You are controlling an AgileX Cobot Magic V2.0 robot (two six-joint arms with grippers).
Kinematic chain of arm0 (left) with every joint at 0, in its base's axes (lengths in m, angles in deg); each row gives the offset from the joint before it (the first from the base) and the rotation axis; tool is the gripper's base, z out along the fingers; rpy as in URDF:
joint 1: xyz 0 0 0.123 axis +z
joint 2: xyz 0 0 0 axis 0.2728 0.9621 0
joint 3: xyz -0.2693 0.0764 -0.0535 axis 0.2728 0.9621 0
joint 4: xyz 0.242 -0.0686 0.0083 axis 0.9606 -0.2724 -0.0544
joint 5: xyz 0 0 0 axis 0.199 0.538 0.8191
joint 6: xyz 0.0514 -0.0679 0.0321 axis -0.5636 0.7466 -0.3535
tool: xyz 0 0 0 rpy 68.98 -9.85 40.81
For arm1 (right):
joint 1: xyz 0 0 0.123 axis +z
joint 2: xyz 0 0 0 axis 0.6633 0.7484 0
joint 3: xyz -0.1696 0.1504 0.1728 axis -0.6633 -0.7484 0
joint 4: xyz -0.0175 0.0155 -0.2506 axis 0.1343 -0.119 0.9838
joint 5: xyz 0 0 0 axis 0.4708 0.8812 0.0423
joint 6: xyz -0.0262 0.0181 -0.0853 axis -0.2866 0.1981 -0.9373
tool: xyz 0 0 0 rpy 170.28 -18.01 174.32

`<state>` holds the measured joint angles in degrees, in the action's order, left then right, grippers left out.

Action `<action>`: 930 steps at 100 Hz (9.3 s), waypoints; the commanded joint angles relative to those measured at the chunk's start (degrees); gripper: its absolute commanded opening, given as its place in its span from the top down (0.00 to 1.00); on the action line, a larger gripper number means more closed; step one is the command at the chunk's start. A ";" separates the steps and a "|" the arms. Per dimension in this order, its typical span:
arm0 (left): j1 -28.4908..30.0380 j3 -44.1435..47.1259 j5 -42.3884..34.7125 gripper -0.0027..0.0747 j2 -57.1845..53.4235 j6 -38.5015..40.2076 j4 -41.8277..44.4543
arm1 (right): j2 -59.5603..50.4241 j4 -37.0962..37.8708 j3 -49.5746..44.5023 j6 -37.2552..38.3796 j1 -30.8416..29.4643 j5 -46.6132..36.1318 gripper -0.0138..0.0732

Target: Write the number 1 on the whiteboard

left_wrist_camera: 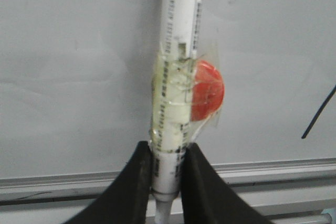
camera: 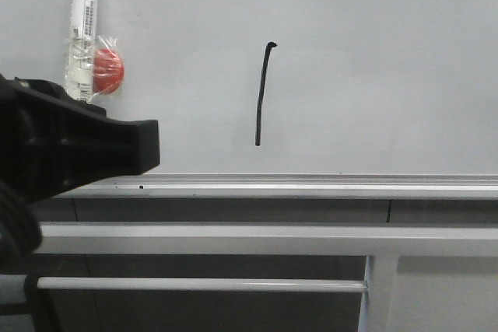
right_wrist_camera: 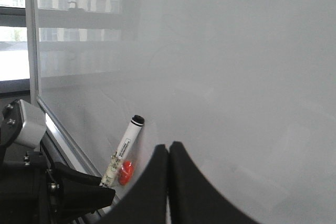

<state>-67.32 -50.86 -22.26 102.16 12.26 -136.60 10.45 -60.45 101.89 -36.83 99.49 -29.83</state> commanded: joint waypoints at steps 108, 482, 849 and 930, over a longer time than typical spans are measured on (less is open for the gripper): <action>5.36 -1.13 -6.39 0.99 1.58 7.32 8.92 | -0.36 1.13 1.44 -0.59 -0.18 -3.25 0.91; -7.67 -7.60 -13.51 0.67 -5.23 -11.92 -13.94 | -0.36 1.13 1.44 -0.59 -0.18 -2.76 0.91; 81.21 24.76 73.94 0.99 -85.24 31.75 80.62 | -34.83 -10.87 -23.83 -3.57 -0.18 -3.30 0.91; 81.26 24.78 80.64 0.99 -85.12 23.98 80.04 | -34.83 -10.87 -23.83 -3.57 -0.18 -3.30 0.91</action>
<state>13.74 -26.34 62.26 18.41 36.25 -56.17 -24.84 -72.84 76.58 -39.78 99.49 -30.77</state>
